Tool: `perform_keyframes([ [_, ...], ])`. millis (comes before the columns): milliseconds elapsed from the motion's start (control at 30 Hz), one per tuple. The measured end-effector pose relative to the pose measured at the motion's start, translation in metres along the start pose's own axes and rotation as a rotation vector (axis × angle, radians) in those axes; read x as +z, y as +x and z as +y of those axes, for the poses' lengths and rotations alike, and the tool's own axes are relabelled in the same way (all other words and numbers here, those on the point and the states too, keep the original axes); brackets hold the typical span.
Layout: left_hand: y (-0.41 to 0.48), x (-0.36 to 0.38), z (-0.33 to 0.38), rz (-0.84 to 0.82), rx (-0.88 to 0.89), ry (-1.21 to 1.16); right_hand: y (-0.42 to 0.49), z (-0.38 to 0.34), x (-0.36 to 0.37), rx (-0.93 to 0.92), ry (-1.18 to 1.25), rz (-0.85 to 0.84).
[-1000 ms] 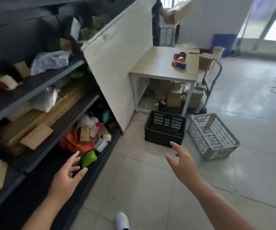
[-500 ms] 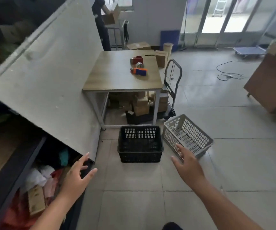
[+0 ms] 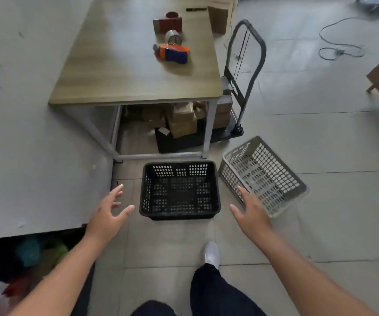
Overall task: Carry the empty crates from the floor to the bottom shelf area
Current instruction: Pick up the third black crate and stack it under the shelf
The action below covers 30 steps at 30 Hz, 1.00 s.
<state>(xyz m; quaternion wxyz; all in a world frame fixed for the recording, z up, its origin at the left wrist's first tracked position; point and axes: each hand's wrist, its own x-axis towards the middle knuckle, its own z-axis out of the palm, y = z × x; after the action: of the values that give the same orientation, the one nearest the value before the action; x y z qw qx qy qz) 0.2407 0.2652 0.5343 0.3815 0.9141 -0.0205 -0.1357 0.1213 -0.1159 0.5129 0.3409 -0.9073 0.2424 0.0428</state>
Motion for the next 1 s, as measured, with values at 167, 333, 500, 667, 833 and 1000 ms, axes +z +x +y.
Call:
perform_keyframes([
  [167,0.109,0.087,-0.058,-0.076,-0.111,-0.054,0.1,0.049,0.067,0.107,-0.059,-0.043],
  [333,0.205,0.17,-0.153,-0.031,-0.241,-0.054,0.192,0.122,0.168,0.174,-0.152,-0.044],
  [500,0.291,0.244,-0.256,0.032,-0.226,0.106,0.268,0.196,0.273,0.218,-0.139,-0.051],
  [667,0.357,0.297,-0.344,0.029,-0.253,0.246,0.328,0.244,0.352,0.262,-0.129,-0.018],
  [833,0.378,0.329,-0.393,0.096,-0.303,0.163,0.347,0.259,0.395,0.261,-0.078,0.024],
  [1000,0.367,0.324,-0.399,0.037,-0.281,0.119,0.338,0.254,0.391,0.287,-0.175,0.012],
])
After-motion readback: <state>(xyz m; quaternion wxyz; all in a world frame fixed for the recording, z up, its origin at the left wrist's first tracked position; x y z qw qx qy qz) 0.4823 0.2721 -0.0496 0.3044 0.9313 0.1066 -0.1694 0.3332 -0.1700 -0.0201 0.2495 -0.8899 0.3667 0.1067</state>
